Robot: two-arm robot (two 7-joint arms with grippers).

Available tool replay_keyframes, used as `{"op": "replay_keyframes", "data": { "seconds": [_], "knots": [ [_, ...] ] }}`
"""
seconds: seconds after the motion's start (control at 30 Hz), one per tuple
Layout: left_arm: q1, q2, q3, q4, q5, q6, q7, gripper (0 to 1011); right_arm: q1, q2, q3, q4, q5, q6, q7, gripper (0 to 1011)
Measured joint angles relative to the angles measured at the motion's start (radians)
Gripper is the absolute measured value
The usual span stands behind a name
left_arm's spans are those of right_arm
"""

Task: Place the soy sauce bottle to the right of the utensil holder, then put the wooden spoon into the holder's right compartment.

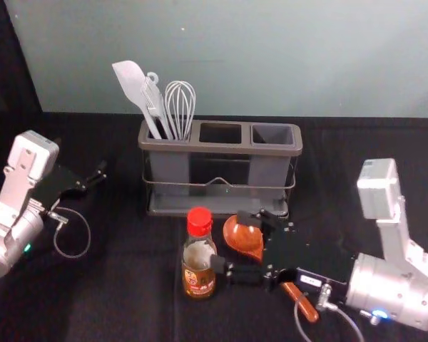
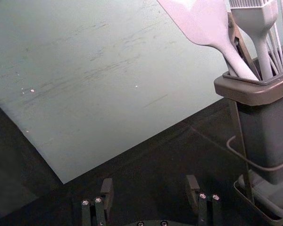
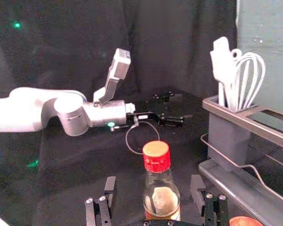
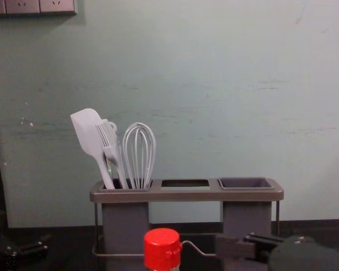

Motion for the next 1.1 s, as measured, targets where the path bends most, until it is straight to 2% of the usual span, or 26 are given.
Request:
{"op": "replay_keyframes", "data": {
  "seconds": [0.23,0.43,0.53,0.8,1.1],
  "knots": [
    [0.0,0.0,0.0,0.0,0.0,0.0,0.0,1005,0.034,-0.03,-0.037,0.022,-0.07,-0.024,-0.003,1003],
    [0.0,0.0,0.0,0.0,0.0,0.0,0.0,1005,0.049,-0.05,-0.05,0.037,-0.112,-0.043,-0.008,1003],
    [0.0,0.0,0.0,0.0,0.0,0.0,0.0,1005,0.062,-0.072,-0.053,0.06,-0.127,-0.058,-0.008,1003],
    [0.0,0.0,0.0,0.0,0.0,0.0,0.0,1005,0.09,-0.119,-0.053,0.112,-0.127,-0.076,-0.001,1003],
    [0.0,0.0,0.0,0.0,0.0,0.0,0.0,1005,0.113,-0.148,-0.067,0.141,-0.12,-0.063,0.009,1003]
  ]
}}
